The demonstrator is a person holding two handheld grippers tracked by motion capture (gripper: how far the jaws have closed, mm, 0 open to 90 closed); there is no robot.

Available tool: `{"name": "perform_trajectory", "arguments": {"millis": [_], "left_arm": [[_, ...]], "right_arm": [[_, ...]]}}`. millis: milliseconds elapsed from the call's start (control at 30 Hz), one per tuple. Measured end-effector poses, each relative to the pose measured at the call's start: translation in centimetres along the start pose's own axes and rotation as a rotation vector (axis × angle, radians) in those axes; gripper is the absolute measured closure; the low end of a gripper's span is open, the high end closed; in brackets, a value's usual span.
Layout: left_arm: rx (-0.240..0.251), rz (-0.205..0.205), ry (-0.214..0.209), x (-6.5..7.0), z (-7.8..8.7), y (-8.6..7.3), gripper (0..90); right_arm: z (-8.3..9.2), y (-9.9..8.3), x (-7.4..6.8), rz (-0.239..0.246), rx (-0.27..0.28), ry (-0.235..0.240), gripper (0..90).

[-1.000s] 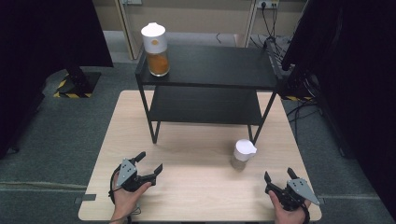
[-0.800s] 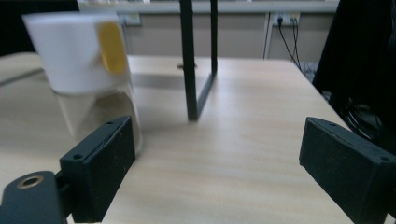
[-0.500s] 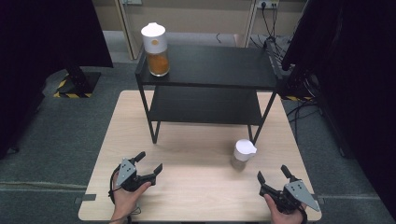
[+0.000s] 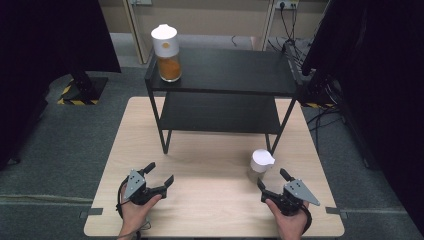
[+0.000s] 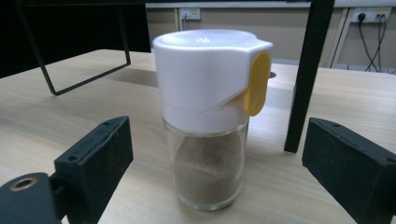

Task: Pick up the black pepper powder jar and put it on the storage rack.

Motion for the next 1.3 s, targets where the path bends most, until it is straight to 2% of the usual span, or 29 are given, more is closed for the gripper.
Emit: {"name": "perform_trajectory", "arguments": {"millis": [67, 267, 467, 833, 967, 1300], "left_arm": [[0.000, 0.000, -0.001, 0.0, 0.0, 0.0, 12.0], [0.000, 0.000, -0.001, 0.0, 0.0, 0.0, 11.9], [-0.001, 0.000, -0.001, 0.0, 0.0, 0.0, 11.9], [-0.001, 0.000, -0.002, 0.0, 0.0, 0.0, 11.9], [-0.002, -0.001, -0.003, 0.0, 0.0, 0.0, 11.9], [-0.002, -0.001, -0.002, 0.0, 0.0, 0.0, 11.8]], "right_arm": [[-0.7, 0.0, 0.5, -0.013, -0.001, 0.010, 9.1], [-2.3, 0.4, 1.9, -0.012, 0.005, 0.051, 11.6], [-3.4, 0.5, 2.4, -0.001, 0.001, 0.095, 14.9], [-4.8, 0.7, 2.8, 0.015, -0.019, 0.118, 23.5], [-5.0, 0.6, 2.8, 0.025, -0.014, 0.131, 29.7], [-4.8, 0.7, 2.2, 0.031, -0.016, 0.107, 30.6]]}}
Point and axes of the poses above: each handheld gripper's, and its own axes: z roughly backward along the jaws, y roughly out of its top, x roughly to its right, the point moved 3 cm from there along -z, roughly forward along the jaws, and after that the axes turned 12 degrees about z, right-handed, at the moved point
